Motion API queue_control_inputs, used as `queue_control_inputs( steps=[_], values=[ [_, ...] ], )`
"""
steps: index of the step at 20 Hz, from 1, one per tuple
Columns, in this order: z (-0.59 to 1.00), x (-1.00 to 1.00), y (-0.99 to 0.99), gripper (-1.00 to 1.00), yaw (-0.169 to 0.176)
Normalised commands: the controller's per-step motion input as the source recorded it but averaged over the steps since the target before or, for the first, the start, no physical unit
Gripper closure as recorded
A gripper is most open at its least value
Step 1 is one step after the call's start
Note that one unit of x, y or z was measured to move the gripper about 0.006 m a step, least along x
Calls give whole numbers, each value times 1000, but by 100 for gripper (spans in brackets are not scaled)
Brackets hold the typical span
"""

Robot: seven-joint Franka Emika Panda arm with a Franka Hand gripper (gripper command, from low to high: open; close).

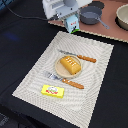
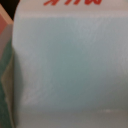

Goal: Place the bread, butter, and milk from the table onto the serving area.

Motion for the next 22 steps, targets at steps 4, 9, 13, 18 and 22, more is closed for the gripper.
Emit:
queue_control_inputs(
  steps=[4,9,13,18,22],
  values=[
    [1,942,31,100,-51],
    [-97,736,114,100,-54],
    [-150,572,199,100,-29],
    [-159,251,330,100,0],
    [-66,356,275,-100,0]
  ],
)
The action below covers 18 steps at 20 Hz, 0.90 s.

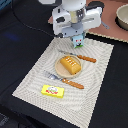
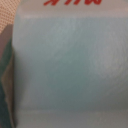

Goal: Place the bread, butter, and milk from the table onto the serving area.

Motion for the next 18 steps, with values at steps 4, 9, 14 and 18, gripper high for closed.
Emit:
queue_control_inputs(
  steps=[4,9,14,18],
  values=[
    [569,519,126,-100,-16],
    [1000,388,76,-100,-5],
    [1000,49,92,-100,69],
    [1000,300,264,-100,45]
  ],
)
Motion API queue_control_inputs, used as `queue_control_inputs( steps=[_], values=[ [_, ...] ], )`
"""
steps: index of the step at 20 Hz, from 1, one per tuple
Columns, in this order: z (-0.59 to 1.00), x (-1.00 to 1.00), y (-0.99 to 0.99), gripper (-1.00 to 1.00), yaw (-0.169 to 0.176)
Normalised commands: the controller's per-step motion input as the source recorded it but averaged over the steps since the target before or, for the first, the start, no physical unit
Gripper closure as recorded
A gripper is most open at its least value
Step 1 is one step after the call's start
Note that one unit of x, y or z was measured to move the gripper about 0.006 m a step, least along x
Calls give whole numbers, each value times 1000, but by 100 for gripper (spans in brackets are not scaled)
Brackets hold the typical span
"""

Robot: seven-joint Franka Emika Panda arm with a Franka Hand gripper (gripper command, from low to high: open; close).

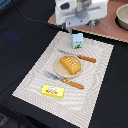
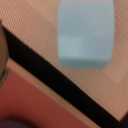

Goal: Place the bread, butter, and milk from the table onto the serving area.

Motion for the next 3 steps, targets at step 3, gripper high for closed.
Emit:
queue_control_inputs(
  steps=[3],
  values=[
    [833,61,390,-100,38]
  ],
)
